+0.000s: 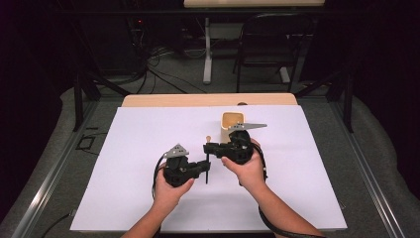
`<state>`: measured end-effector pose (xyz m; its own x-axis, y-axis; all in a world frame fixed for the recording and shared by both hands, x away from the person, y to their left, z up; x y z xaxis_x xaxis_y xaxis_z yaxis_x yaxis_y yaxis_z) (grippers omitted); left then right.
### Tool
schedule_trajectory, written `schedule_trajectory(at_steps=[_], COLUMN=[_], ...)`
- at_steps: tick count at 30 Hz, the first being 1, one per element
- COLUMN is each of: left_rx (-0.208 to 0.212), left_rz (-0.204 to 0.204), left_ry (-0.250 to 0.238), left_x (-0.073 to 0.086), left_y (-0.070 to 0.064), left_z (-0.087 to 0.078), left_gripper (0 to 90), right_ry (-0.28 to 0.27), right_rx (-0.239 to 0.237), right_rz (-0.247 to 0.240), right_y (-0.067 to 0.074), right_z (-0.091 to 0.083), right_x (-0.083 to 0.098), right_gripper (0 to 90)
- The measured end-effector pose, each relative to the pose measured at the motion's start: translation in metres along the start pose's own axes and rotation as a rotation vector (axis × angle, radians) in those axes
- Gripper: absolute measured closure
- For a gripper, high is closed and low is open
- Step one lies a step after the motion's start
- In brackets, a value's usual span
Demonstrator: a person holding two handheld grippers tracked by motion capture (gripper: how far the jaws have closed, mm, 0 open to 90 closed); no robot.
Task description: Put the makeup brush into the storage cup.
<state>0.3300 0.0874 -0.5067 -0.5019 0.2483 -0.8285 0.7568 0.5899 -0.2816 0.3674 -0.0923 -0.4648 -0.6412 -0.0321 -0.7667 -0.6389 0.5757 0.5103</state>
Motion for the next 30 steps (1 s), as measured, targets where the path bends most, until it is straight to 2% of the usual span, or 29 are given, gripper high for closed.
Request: schedule_trajectory(at_steps=[3,9,30], left_rx=[-0.015,-0.014,-0.013], left_rz=[0.007,0.021,0.011], left_ry=[0.003,0.011,0.009], left_x=[0.0000,0.0002,0.0011], left_y=[-0.0008,-0.0006,0.0002], left_z=[0.0000,-0.0001,0.0011], left_gripper=[83.3,83.3,83.3], right_ry=[0.001,0.001,0.007], right_rx=[-0.001,0.002,0.019], right_rz=[-0.003,-0.003,-0.011], right_y=[0.0005,0.0003,0.0004], right_z=[-0.0001,-0.0002,-0.0003], right_x=[-0.0002,-0.0001,-0.0004], right_gripper=[78.3,79.5,83.9])
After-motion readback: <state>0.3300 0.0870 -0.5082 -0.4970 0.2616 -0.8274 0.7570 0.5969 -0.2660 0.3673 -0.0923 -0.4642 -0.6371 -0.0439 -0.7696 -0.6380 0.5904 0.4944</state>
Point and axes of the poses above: each handheld gripper's, and its own axes: z roughly forward along the jaws, x roughly out of its underside, y roughly to its left, the point moved 2 cm from there along z, roughly forward along the jaws, and after that the axes turned 5 degrees about z, right-handed, at the moved point
